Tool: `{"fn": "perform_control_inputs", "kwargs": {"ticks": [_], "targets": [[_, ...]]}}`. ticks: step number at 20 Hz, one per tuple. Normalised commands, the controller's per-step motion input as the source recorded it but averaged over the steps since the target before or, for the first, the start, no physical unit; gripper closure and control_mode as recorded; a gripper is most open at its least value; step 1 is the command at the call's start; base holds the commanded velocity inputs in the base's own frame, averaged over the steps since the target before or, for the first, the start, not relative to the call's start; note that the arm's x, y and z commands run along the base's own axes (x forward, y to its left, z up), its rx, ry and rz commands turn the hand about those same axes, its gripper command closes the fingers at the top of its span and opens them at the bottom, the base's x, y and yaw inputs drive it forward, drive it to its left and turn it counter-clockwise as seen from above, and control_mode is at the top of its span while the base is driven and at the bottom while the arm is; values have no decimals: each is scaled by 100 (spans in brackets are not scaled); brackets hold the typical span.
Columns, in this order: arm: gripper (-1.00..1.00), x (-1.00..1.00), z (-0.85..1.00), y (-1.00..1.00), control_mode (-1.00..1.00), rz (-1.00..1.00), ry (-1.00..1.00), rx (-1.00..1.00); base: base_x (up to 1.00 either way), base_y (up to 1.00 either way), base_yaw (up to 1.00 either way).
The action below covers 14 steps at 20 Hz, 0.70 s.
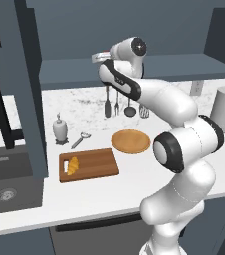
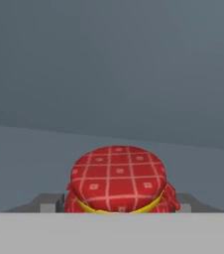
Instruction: From the different types of pastries on the counter, select a croissant and place it on the cutting board. Then retrieve a jar of jam from the cabinet and place it alongside the croissant on the cutting board.
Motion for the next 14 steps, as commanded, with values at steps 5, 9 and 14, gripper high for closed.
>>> {"fn": "perform_control_inputs", "kwargs": {"ticks": [5,9,14], "targets": [[100,8,-7,0,-100,0,0,0,0,0,0],[100,0,-4,0,-100,0,0,0,0,0,0],[100,-42,-1,-8,-100,2,0,1,0,0,0]]}}
